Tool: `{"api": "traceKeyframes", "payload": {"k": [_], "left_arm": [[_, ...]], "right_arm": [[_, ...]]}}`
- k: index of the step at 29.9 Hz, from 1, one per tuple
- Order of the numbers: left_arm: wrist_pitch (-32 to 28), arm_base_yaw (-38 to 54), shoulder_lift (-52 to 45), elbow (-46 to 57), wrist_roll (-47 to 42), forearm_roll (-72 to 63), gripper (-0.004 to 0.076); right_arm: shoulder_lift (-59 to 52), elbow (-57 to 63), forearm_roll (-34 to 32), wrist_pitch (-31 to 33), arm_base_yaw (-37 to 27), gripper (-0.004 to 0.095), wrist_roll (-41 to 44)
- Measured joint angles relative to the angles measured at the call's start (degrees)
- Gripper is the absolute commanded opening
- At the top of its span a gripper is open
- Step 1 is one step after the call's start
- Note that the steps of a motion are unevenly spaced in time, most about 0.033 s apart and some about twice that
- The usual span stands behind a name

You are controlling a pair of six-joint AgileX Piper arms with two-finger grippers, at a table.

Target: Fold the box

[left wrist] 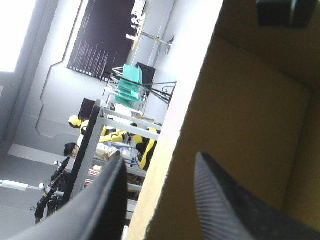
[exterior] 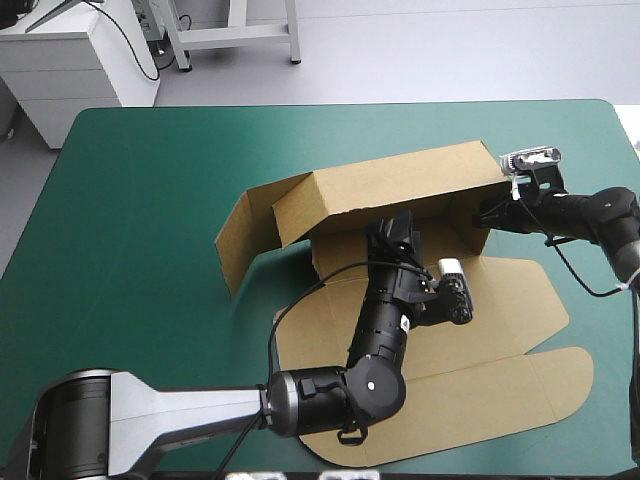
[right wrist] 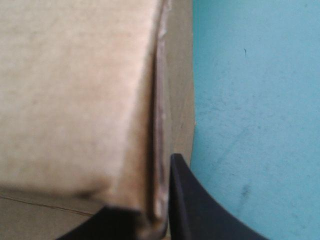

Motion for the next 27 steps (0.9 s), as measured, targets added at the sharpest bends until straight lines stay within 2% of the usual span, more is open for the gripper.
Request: {"api": "traceKeyframes", "payload": {"k": [1,2,12,19,27], "left_arm": [[0.3,-0.9,-0.3,0.0,0.0,-0.2,0.0016],[0.6,-1.5,-0.5,0.0,0.0,-0.2,-0.0004],[0.9,-2.4,-7.5,0.0,0.0,-0.2,-0.0004],[-2.5,5.9,-16.1,0.0,0.0,-2.3,-0.0004],[-8.8,19.3,-24.1,-0.3,0.0,-11.3,-0.0004]], "right_arm": [[0.0,0.0,0.0,0.0,0.0,0.0001,0.0],[0.0,0.0,0.0,-0.1,0.0,0.0,0.2],[-0.4,0.1,-0.5,-0.2,0.0,0.0001,1.6],[-2.6,0.5,-2.7,2.4,0.0,0.0001,4.8],[-6.6,0.8,-7.7,4.8,0.0,0.0001,10.8]]}}
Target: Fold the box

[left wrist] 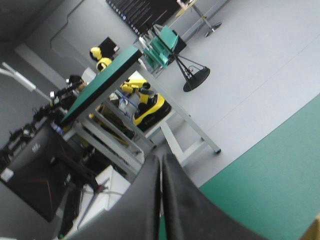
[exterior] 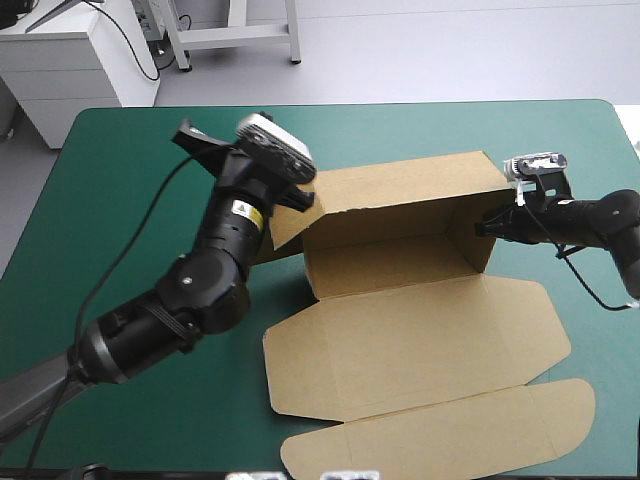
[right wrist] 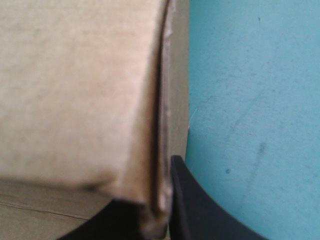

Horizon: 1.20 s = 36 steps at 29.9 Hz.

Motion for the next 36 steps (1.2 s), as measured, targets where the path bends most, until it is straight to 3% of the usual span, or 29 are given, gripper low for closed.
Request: {"api": "traceKeyframes", "payload": {"k": [7,18,29,36], "left_arm": [[-3.8,14.6,-3.9,-3.3,1.2,-13.3,-0.0004],[-8.0,38.9,-4.5,-4.6,16.2,-45.6,-0.0004],[-5.9,57.0,-4.5,-4.6,32.9,-71.1,-0.0004],[-3.7,61.2,-4.5,-4.6,38.2,-76.7,-0.0004]], "right_arm": [[-5.1,0.0,-5.1,2.9,0.0,0.0001,6.4],[-11.1,-0.3,-9.6,8.3,3.7,0.0001,14.6],[-11.3,-6.2,-25.5,10.7,15.0,0.0,33.3],[-8.1,-6.9,-27.8,11.2,16.6,0.0,36.0]]}}
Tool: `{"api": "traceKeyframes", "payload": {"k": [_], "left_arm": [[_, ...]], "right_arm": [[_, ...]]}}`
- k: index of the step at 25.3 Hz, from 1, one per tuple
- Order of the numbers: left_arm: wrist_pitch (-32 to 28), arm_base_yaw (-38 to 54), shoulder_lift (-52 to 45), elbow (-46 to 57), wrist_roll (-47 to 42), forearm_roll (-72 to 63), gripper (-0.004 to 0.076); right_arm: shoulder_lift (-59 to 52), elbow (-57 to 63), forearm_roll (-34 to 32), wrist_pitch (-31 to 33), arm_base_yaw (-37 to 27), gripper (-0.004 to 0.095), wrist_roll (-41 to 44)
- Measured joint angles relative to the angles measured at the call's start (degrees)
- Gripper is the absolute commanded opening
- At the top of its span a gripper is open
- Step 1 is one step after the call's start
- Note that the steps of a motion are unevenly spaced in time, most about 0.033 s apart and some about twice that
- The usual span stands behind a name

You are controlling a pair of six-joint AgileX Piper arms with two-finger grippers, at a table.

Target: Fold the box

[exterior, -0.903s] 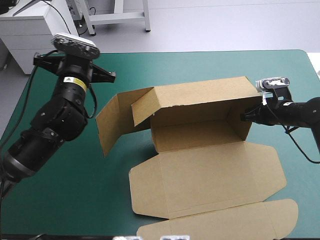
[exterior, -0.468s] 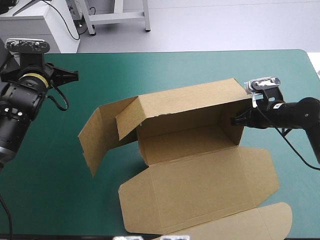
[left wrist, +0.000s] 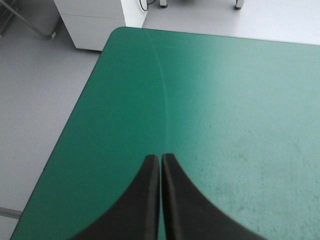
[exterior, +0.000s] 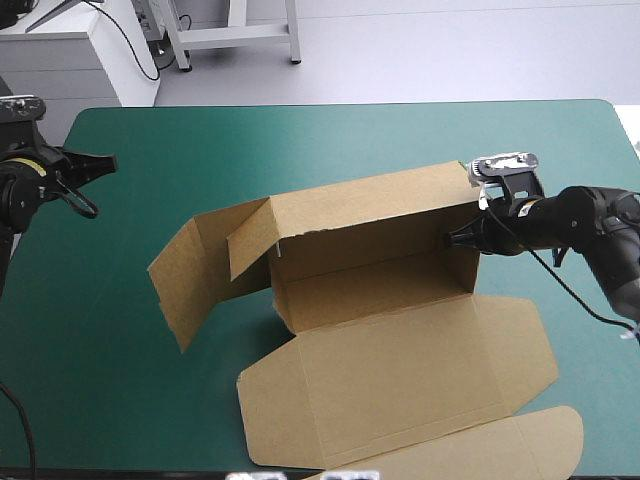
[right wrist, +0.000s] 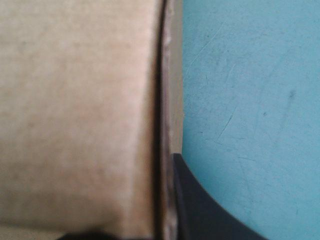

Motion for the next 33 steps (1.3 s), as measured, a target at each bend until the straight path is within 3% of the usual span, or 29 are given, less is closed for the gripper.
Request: {"api": "traceKeyframes", "payload": {"k": [14,21,25,27,29,33], "left_arm": [[4.6,0.0,0.0,1.5,8.7,-8.4,-0.0004],[5.7,0.0,0.0,1.5,8.9,-8.7,-0.0004],[6.7,0.0,0.0,1.5,9.5,-8.7,-0.0004],[7.0,0.0,0.0,1.5,9.9,-8.7,-0.0004],[7.5,0.0,0.0,1.5,10.1,-8.7,-0.0004],[8.1,0.0,0.0,1.5,10.3,-8.7,-0.0004]], "right_arm": [[10.5,-1.7,0.9,-5.8,0.0,0.0004,0.0],[15.1,-2.3,4.4,-18.1,0.0,0.0015,-1.9],[19.3,-2.6,5.6,-25.0,0.0,0.0139,-2.1],[21.8,-2.2,5.6,-24.0,0.1,0.0286,-2.0],[23.2,-1.6,5.4,-22.5,0.2,0.0363,-2.0],[23.6,-4.9,4.4,-19.1,0.5,0.0409,-2.0]]}}
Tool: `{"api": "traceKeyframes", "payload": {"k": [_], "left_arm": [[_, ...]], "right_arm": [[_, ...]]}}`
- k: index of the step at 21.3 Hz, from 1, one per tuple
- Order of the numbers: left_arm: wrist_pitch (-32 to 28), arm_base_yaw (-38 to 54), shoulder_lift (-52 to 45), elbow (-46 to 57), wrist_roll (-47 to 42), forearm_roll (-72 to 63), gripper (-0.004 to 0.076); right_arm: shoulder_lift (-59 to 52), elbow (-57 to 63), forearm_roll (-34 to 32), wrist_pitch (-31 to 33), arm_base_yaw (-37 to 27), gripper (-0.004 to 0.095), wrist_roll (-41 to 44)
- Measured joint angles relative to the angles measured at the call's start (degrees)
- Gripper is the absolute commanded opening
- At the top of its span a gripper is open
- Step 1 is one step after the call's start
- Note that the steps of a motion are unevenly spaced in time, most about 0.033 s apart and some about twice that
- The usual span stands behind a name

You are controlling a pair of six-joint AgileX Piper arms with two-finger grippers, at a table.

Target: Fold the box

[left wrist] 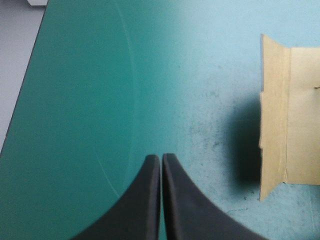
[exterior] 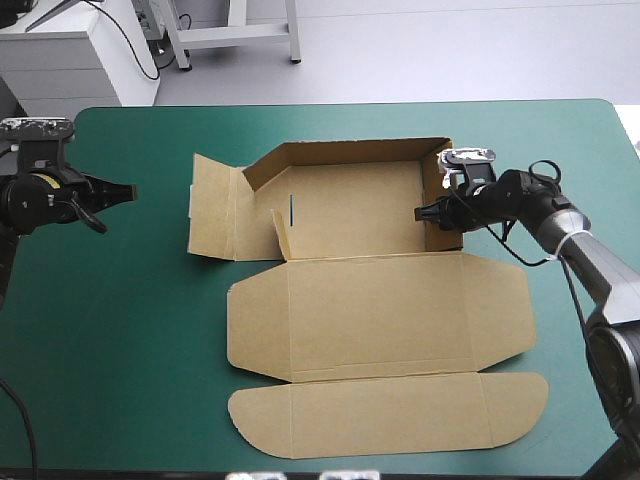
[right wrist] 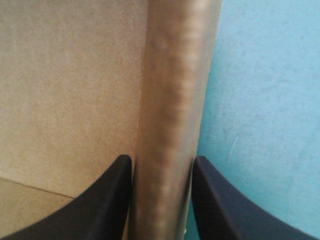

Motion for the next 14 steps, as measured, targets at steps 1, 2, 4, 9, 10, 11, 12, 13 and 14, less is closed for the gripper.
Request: {"api": "traceKeyframes", "payload": {"k": [1,2,4,9,10,11,12,13,14], "left_arm": [[0.6,0.0,0.0,0.0,0.0,0.0,-0.0004],[0.9,0.0,0.0,0.0,0.1,-0.1,-0.0006],[1.3,0.0,0.0,0.0,0.2,-0.1,-0.0006],[1.6,0.0,0.0,0.0,0.3,-0.1,-0.0006],[1.7,0.0,0.0,0.0,0.3,-0.1,-0.0006],[1.8,0.0,0.0,0.0,0.3,-0.1,-0.0006],[1.9,0.0,0.0,0.0,0.4,-0.1,-0.0006],[2.0,0.0,0.0,0.0,0.4,0.3,-0.0006],[2.3,0.0,0.0,0.0,0.4,0.0,-0.0006]], "right_arm": [[0.2,-2.7,-0.7,1.4,0.0,0.041,-0.1],[0.2,-4.5,-0.9,2.3,0.0,0.041,-0.1],[0.2,-11.1,-2.7,5.4,-0.1,0.041,0.0],[0.2,-22.0,-6.6,13.0,-0.1,0.0406,1.6],[0.2,-24.0,-7.0,15.0,-0.1,0.0399,1.7],[0.2,-26.4,-7.2,16.7,-0.1,0.04,1.8],[0.2,-28.1,-7.1,17.9,-0.1,0.04,1.9],[0.2,-29.5,-7.0,18.8,-0.1,0.04,2.6],[0.2,-30.2,-7.0,19.1,-0.1,0.04,3.2]]}}
